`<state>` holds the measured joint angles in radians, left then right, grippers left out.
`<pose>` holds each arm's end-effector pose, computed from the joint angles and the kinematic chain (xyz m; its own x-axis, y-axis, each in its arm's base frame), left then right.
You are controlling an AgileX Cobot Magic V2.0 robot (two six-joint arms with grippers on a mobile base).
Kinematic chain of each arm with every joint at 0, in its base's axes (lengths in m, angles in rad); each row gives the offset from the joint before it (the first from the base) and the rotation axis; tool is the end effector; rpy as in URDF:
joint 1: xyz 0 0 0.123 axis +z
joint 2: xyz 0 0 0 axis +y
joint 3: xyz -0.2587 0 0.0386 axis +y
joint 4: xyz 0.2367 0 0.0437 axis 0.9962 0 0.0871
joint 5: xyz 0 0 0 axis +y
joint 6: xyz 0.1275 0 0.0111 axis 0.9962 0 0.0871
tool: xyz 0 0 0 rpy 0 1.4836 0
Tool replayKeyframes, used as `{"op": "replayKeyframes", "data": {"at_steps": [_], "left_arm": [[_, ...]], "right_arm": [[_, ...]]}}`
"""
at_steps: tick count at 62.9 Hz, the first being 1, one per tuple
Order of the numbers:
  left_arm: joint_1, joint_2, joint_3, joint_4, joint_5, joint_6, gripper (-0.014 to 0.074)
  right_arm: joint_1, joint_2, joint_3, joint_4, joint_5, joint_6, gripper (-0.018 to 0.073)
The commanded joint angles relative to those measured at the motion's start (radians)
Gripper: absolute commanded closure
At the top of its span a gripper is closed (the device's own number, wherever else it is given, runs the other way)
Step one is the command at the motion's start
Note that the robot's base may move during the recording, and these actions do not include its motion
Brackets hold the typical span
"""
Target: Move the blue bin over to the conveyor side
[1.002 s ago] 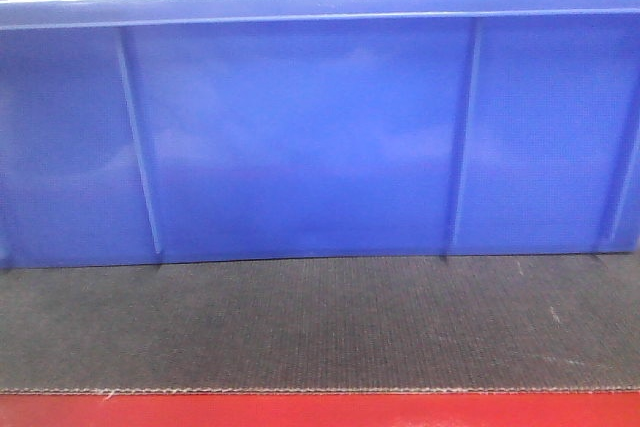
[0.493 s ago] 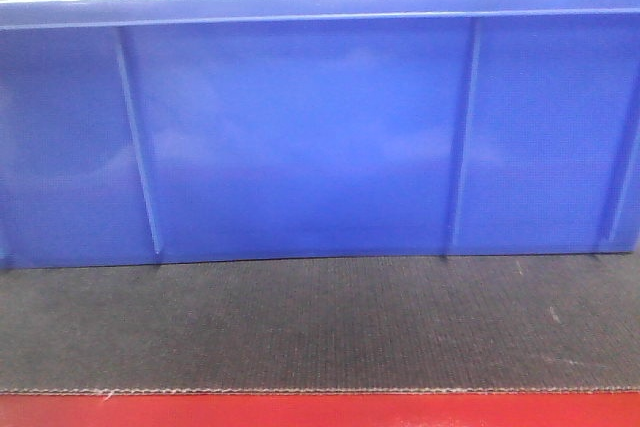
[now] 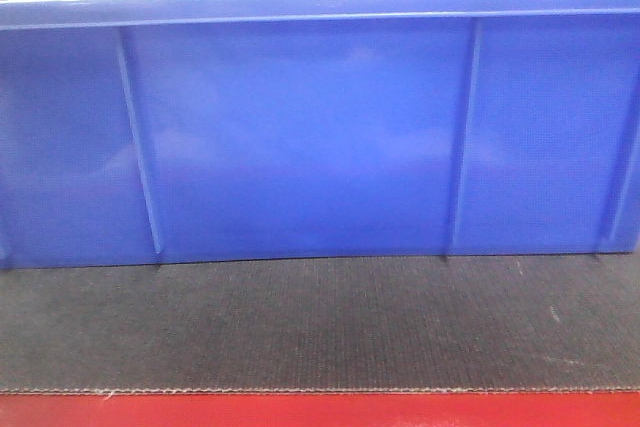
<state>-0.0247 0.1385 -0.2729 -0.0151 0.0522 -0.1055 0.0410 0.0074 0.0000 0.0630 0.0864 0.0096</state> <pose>0.1039 -0.0027 0.2935 0.1643 -0.1244 -0.9785 0.0456 0.9919 -0.1184 0.1065 0.0051 0.2046 -0.0098 0.0720 -0.9974 -0.0458 0.9963 0.0723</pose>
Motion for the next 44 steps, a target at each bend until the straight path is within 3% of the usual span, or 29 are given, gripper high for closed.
{"op": "replayKeyframes", "data": {"at_steps": [1,44], "left_arm": [[0.002,-0.005,0.002,0.003,-0.017,-0.004,0.0585],[0.002,-0.005,0.007,0.003,-0.017,-0.004,0.0585]], "right_arm": [[-0.005,-0.007,0.000,-0.002,-0.028,-0.010,0.0648],[-0.005,-0.007,0.000,-0.002,-0.029,-0.010,0.0648]]}}
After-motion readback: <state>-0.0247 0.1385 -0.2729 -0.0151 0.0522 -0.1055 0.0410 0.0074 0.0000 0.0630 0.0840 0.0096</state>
